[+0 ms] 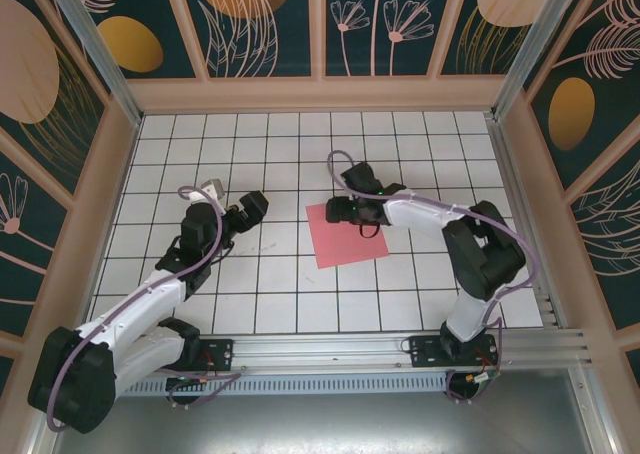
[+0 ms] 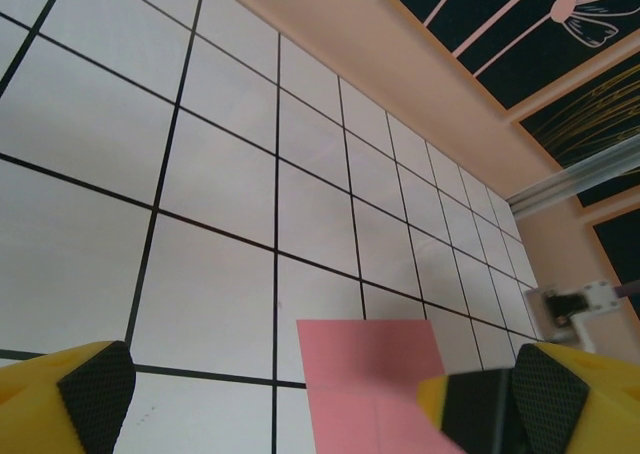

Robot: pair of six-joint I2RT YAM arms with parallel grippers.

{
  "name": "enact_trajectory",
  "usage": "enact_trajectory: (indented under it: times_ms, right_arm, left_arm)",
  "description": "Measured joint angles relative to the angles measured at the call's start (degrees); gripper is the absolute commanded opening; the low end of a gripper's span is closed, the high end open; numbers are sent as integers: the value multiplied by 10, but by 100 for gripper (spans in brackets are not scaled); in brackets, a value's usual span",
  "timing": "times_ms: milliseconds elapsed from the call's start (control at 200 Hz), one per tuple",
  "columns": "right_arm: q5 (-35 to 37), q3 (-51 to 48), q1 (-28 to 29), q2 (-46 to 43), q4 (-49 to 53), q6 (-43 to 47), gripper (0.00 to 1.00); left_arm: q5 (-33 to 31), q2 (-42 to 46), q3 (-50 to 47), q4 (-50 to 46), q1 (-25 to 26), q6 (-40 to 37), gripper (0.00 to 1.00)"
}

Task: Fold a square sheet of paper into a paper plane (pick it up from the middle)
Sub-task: Fold the square sheet of paper in half at the center of the table.

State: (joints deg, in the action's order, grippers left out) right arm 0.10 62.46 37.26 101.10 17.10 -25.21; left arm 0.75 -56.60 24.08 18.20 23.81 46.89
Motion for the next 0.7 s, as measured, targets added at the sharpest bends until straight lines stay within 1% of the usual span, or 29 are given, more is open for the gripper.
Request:
enact_trajectory:
  times_ms: [70,110,225,385,701]
  right_arm:
    - [17,18,17,25,27,17,89]
    - [26,26,24,39,40,24,91]
    - [52,49,37,70,74,27,93]
    - [73,70,41,81,94,25,94]
    - [80,76,42,82,116,24,96]
  left_arm:
    - [0,3,0,0,0,-4,99]
    - [2,4,0,0,0,-6,99]
    - [14,4,0,0,0,-9,99]
    - [38,3,0,0,0,-10,99]
    - [63,3,-2,0,0,-10,99]
